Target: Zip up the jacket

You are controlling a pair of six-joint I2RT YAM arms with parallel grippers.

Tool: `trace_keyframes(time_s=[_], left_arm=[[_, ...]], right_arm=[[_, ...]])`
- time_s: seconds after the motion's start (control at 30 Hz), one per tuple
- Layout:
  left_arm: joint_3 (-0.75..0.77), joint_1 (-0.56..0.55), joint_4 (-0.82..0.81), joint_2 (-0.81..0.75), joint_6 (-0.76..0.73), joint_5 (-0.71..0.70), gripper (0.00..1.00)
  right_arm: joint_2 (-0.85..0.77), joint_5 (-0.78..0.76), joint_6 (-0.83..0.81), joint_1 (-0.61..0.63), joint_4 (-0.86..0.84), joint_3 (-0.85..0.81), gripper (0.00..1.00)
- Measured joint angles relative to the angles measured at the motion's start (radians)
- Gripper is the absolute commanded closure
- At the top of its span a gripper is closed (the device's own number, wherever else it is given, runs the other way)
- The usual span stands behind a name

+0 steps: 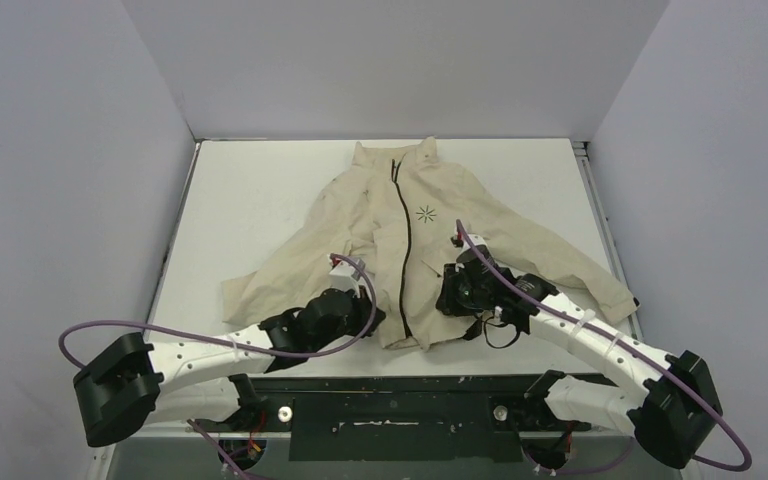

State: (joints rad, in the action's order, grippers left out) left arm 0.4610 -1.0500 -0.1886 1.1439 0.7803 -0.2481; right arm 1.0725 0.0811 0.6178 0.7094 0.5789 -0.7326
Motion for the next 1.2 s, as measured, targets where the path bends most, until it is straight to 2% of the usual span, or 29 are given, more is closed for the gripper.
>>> trace_keyframes(time_s=[0.07, 0.13, 0.23, 0.37, 0.43, 0.5, 0.57, 0.67, 0.83, 0.87, 0.9, 0.93, 1.0, 1.2], left_arm=[[0.005, 0.009, 0.044, -0.026, -0.005, -0.008, 1.00], [0.032, 0.040, 0.125, -0.054, -0.025, -0.016, 1.00], [0.130, 0.145, 0.282, -0.091, -0.085, -0.026, 1.00], [0.419, 0.380, 0.497, -0.089, -0.218, -0.017, 1.00], [0.589, 0.460, 0.584, -0.054, -0.286, -0.029, 1.00], [0.715, 0.489, 0.637, -0.010, -0.338, -0.040, 1.00], [0.777, 0.491, 0.661, 0.029, -0.378, -0.032, 1.00], [0.714, 0.480, 0.671, 0.060, -0.401, 0.020, 1.00], [0.434, 0.387, 0.665, 0.100, -0.360, 0.085, 1.00], [0.394, 0.355, 0.666, 0.111, -0.344, 0.092, 1.00], [0.367, 0.325, 0.667, 0.120, -0.332, 0.096, 1.00], [0.347, 0.296, 0.665, 0.126, -0.318, 0.098, 1.00], [0.330, 0.258, 0.660, 0.128, -0.294, 0.098, 1.00], [0.319, 0.245, 0.611, 0.124, -0.253, 0.094, 1.00]], right_arm=[[0.021, 0.018, 0.019, -0.002, -0.077, 0.000, 1.00], [0.026, 0.048, 0.033, -0.003, -0.140, -0.001, 1.00], [0.025, 0.094, 0.050, -0.016, -0.181, -0.043, 1.00], [0.011, 0.130, 0.055, -0.086, -0.203, -0.160, 1.00], [-0.014, 0.132, 0.056, -0.138, -0.214, -0.211, 1.00], [-0.037, 0.124, 0.052, -0.177, -0.214, -0.240, 1.00], [-0.048, 0.100, 0.044, -0.192, -0.202, -0.249, 1.00], [-0.050, 0.026, 0.023, -0.193, -0.139, -0.228, 1.00], [-0.046, -0.135, 0.020, -0.192, -0.008, -0.061, 1.00], [-0.042, -0.160, 0.024, -0.190, 0.024, -0.029, 0.97], [-0.038, -0.183, 0.034, -0.188, 0.053, -0.006, 0.85], [-0.032, -0.206, 0.048, -0.185, 0.087, 0.000, 0.63], [-0.028, -0.249, 0.080, -0.185, 0.115, -0.002, 0.45], [-0.057, -0.347, 0.099, -0.164, 0.166, -0.134, 0.38]])
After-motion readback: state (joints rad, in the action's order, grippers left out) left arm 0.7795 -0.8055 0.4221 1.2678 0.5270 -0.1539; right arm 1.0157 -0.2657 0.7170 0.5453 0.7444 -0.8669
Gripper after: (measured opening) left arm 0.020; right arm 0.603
